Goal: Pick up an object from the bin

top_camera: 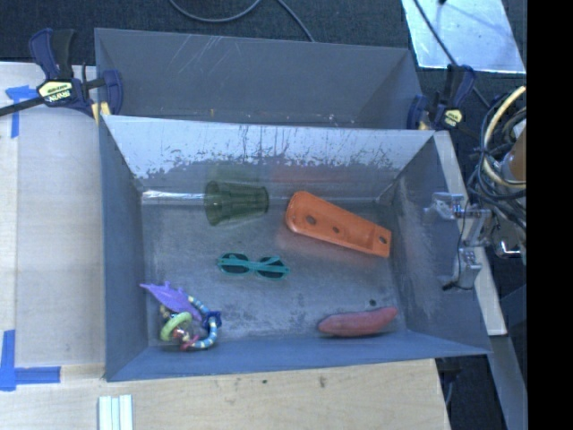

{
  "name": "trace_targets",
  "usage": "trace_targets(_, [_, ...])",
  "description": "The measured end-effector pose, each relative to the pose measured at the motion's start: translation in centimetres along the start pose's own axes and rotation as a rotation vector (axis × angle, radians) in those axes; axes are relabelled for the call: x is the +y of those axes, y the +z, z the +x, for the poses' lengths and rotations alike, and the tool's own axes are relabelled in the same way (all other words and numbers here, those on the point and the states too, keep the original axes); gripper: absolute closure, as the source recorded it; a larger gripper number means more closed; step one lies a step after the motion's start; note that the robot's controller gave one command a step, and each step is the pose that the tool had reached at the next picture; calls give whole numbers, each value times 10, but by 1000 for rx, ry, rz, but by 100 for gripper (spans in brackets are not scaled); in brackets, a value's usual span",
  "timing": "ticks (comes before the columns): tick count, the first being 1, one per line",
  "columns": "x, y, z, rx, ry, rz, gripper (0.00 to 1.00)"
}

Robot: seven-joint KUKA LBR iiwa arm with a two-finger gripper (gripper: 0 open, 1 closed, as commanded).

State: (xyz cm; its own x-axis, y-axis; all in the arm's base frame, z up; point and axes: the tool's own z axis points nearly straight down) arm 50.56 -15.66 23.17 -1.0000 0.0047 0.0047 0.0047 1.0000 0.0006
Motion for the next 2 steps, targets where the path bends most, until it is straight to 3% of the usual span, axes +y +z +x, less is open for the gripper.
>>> trace_targets(1, [1, -5, -2, -9, -4, 2, 0])
trace_targets(2, [18, 21, -40, -15, -63, 5, 0])
